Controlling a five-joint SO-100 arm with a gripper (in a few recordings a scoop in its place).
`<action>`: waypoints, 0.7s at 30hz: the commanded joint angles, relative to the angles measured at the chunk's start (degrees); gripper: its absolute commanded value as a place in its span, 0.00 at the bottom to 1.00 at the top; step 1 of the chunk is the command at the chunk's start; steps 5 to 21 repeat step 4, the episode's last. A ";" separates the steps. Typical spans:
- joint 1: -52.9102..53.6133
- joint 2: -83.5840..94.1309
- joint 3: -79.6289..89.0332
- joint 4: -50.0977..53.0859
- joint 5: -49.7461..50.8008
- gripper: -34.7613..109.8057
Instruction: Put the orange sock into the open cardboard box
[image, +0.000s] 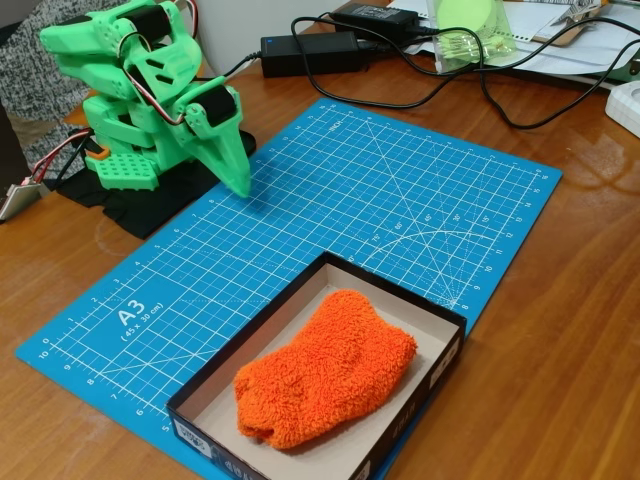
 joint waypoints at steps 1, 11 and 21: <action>1.23 0.88 -0.09 -0.35 0.09 0.24; 1.58 0.88 -0.09 -0.35 0.35 0.24; 1.58 0.88 -0.09 -0.35 0.35 0.24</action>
